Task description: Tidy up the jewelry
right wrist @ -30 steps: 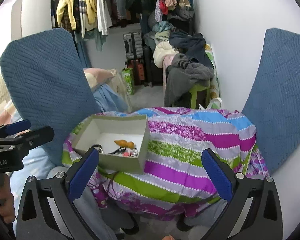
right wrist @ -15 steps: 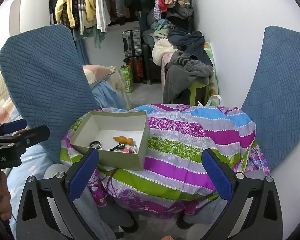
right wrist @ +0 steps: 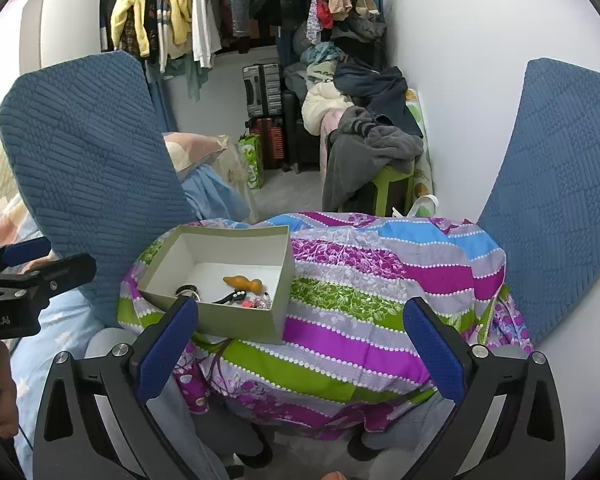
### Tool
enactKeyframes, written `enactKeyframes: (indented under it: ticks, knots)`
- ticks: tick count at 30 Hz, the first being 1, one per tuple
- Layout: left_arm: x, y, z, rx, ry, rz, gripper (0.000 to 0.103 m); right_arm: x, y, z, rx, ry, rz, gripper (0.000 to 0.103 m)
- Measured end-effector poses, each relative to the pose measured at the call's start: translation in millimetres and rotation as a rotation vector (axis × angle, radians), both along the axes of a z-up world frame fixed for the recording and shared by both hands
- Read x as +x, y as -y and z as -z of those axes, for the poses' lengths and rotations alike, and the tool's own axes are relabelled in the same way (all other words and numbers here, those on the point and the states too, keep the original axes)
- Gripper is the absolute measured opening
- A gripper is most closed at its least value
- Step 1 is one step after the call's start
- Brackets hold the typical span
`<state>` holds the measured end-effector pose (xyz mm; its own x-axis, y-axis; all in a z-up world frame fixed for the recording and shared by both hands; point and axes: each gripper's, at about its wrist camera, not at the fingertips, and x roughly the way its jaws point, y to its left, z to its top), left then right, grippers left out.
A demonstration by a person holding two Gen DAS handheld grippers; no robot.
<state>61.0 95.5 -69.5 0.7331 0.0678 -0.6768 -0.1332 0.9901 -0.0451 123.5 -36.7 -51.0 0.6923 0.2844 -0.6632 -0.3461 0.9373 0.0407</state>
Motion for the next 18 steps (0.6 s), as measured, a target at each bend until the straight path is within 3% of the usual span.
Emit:
enactKeyframes:
  ticks: [18]
  knots:
    - [-5.0,-7.9,-5.0,-0.007,0.005,-0.014,0.103,0.4,-1.6,0.6,-0.013,0.011,-0.02,0.103]
